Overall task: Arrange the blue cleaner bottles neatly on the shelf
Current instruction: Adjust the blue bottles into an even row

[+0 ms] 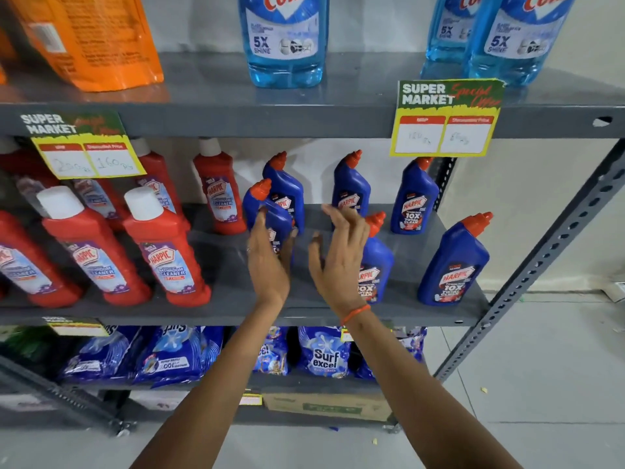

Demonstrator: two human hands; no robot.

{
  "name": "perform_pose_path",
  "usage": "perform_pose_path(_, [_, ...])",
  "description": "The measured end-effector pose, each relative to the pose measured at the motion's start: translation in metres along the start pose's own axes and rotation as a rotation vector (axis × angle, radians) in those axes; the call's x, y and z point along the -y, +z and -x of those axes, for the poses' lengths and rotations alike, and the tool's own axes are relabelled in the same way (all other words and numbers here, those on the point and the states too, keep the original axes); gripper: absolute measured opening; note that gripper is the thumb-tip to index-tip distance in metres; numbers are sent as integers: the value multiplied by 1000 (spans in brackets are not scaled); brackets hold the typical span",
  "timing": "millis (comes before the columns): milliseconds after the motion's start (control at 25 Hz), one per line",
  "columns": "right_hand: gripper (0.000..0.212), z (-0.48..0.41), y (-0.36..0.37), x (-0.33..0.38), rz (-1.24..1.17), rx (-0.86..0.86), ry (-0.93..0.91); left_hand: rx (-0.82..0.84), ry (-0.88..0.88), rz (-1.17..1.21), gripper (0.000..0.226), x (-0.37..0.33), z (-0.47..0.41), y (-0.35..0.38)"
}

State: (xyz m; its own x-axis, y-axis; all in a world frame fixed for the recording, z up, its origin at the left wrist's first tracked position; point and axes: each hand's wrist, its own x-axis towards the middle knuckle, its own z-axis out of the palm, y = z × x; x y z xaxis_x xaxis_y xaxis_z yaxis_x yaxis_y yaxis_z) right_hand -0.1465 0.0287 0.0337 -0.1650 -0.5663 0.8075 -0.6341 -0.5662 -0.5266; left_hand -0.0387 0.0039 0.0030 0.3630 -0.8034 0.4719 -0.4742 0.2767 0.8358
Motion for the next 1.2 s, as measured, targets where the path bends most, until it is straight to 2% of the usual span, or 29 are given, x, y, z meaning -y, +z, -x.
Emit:
perform_pose_path(80, [40, 6, 18, 3, 35, 22, -18, -42, -52, -94, 60, 24, -8, -11])
perform_pose_path(160, [40, 14, 40, 1, -1, 104, 33, -10, -105, -116, 66, 52, -19, -18])
perform_pose_path(240, [48, 18, 64, -7, -72, 277, 222, 122, -205, -93, 69, 76, -38, -22])
perform_pose_path(360, [63, 17, 95, -34, -182, 604, 606, 379, -393, 33, 58, 85, -57, -25])
perform_pose_path(440, [67, 17, 104, -53, -243, 771, 729, 463, -458, 147, 51, 78, -61, -25])
perform_pose_path(480, [66, 18, 107, -61, -260, 798, 753, 476, -466, 175, 50, 76, -62, -25])
perform_pose_path(680, [44, 35, 96, -65, -285, 690, 765, 464, -447, 170, 50, 82, -44, -26])
perform_pose_path(880, [43, 68, 71, -55, -300, 603, 675, 382, -354, 126, 50, 80, -3, -31])
perform_pose_path(1200, [47, 84, 54, -50, -399, 652, 678, 368, -335, 151, 45, 77, 18, -48])
